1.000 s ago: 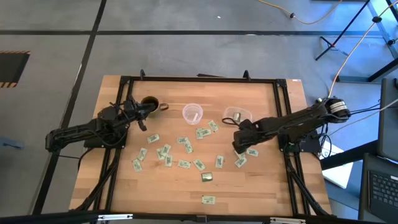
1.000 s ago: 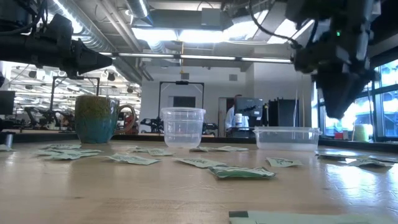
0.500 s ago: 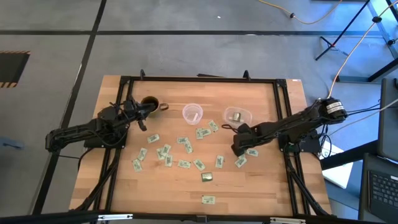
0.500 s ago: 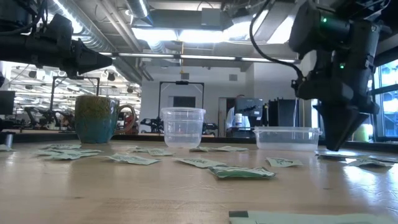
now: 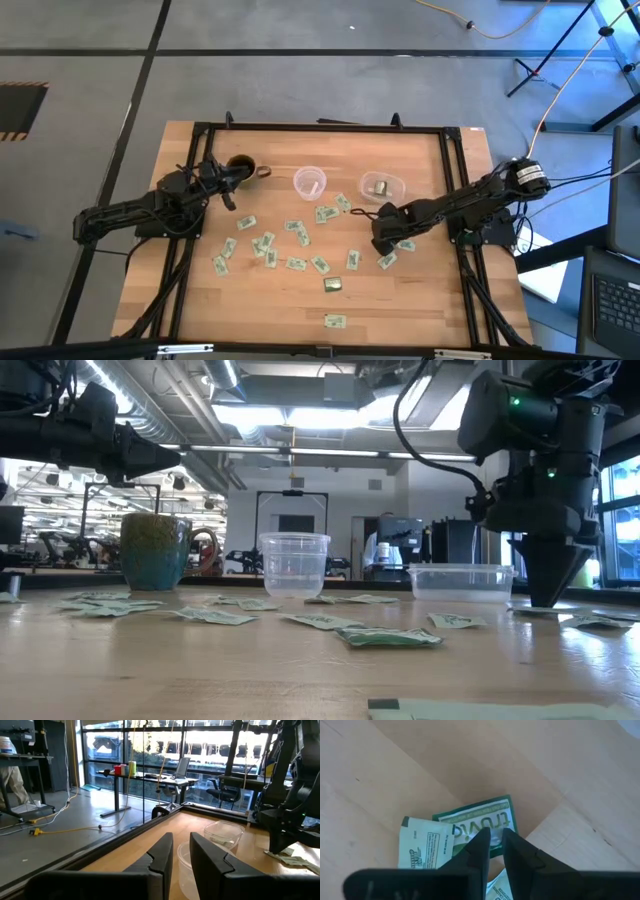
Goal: Pick and place items into bin
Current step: Put the green stevia packet into the right transparent bin
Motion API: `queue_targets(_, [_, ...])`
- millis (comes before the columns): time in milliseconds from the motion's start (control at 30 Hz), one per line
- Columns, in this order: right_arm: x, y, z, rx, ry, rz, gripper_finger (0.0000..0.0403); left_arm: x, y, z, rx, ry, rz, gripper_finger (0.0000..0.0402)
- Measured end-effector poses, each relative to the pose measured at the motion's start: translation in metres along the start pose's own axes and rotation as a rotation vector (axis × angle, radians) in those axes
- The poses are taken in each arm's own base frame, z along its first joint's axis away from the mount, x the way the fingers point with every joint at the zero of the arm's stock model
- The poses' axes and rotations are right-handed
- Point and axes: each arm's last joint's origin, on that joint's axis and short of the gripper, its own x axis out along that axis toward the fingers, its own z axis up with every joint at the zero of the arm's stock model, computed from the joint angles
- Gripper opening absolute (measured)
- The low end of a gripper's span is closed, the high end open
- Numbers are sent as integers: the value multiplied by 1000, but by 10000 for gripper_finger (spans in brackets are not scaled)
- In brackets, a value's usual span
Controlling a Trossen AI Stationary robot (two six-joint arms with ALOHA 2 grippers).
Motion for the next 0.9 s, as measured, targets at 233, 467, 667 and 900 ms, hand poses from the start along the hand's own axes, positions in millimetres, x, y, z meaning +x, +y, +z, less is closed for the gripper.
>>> queue_targets(233, [-6,4,4,-14,5,-10,24,0,0,0,0,0,0,59])
queue_targets(467, [-9,6,5,-8,-5,-5,7,0,0,0,0,0,0,59])
queue_targets(667, [-32,6,11,1,-55,28,3,0,0,0,0,0,0,59])
queue_targets(900, [-93,8,32,1,-223,-35,2,0,0,0,0,0,1,59])
